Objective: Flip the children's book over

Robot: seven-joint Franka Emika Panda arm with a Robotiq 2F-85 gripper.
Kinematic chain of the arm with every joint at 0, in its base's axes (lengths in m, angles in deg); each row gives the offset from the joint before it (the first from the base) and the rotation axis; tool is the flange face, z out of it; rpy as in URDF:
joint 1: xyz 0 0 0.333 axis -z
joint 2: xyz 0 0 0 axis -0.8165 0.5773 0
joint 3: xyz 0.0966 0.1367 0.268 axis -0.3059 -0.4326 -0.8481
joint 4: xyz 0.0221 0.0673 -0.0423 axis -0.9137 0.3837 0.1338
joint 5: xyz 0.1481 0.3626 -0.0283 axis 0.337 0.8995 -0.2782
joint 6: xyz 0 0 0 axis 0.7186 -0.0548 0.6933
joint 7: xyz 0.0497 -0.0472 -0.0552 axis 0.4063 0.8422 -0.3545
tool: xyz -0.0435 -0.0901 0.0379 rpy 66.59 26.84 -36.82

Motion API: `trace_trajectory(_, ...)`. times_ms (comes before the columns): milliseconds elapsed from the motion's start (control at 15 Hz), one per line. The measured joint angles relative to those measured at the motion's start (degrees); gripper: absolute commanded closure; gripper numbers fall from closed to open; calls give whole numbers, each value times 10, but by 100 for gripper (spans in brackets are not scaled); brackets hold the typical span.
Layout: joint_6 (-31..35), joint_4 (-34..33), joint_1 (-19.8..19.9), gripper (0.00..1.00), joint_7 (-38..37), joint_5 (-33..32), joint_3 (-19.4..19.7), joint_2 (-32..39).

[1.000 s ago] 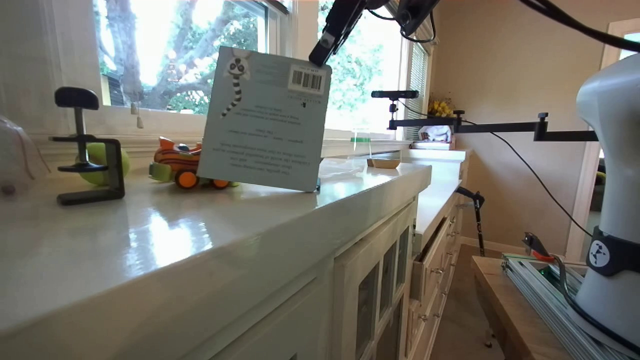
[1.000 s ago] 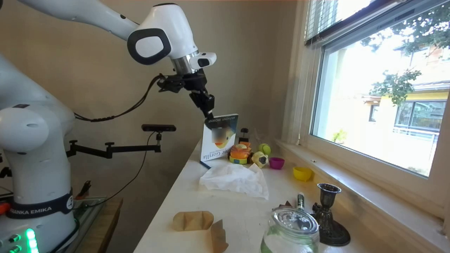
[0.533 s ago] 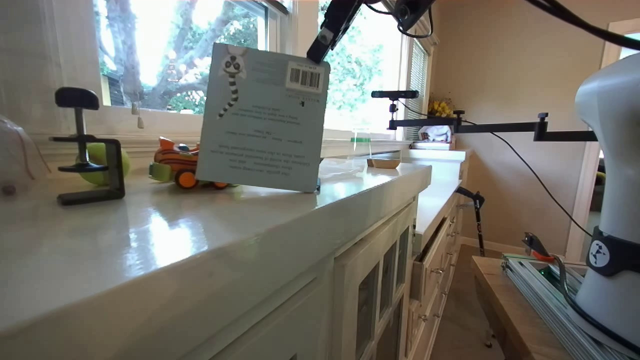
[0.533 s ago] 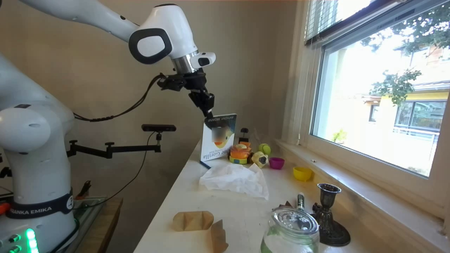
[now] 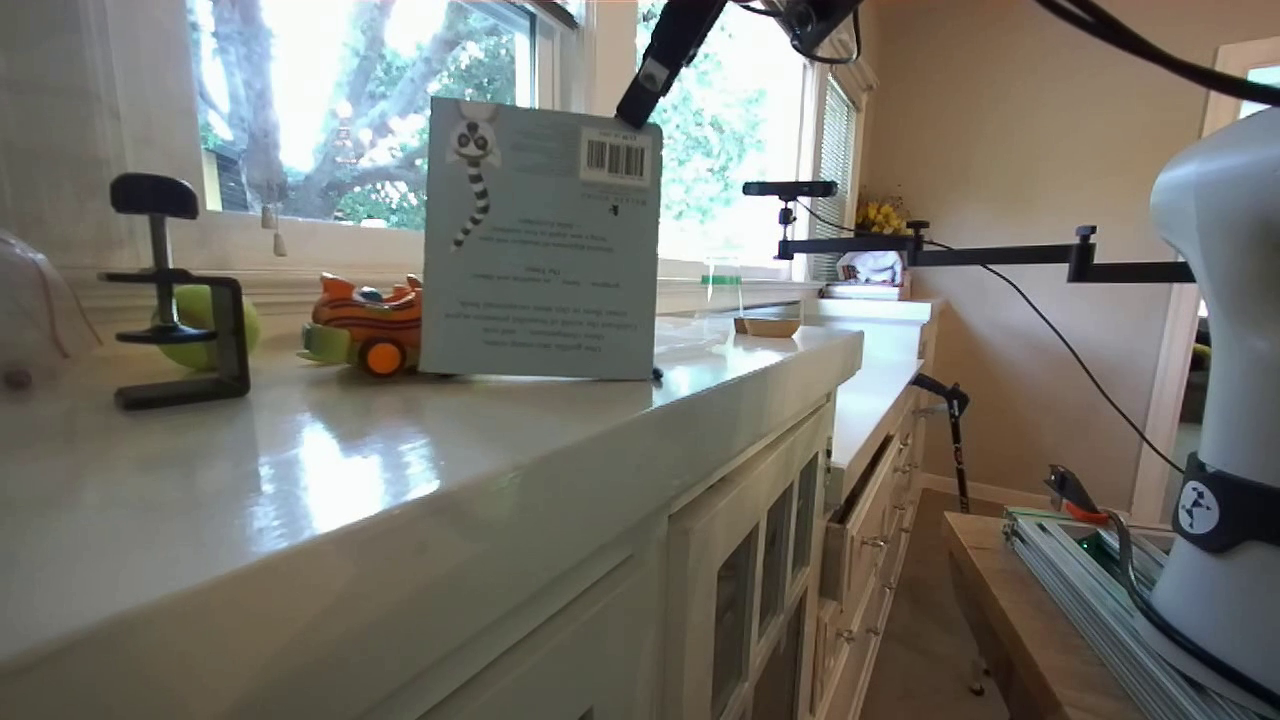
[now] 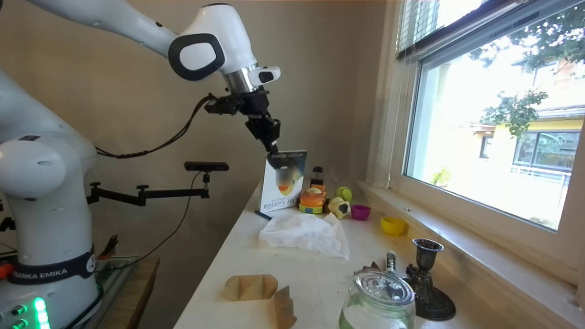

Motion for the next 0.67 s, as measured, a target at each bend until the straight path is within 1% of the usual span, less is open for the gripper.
trace_trajectory(333,-5,-18,5,96,0,-35,0,2)
trace_trajectory(667,-5,-43,10,96,1,-57,0,10)
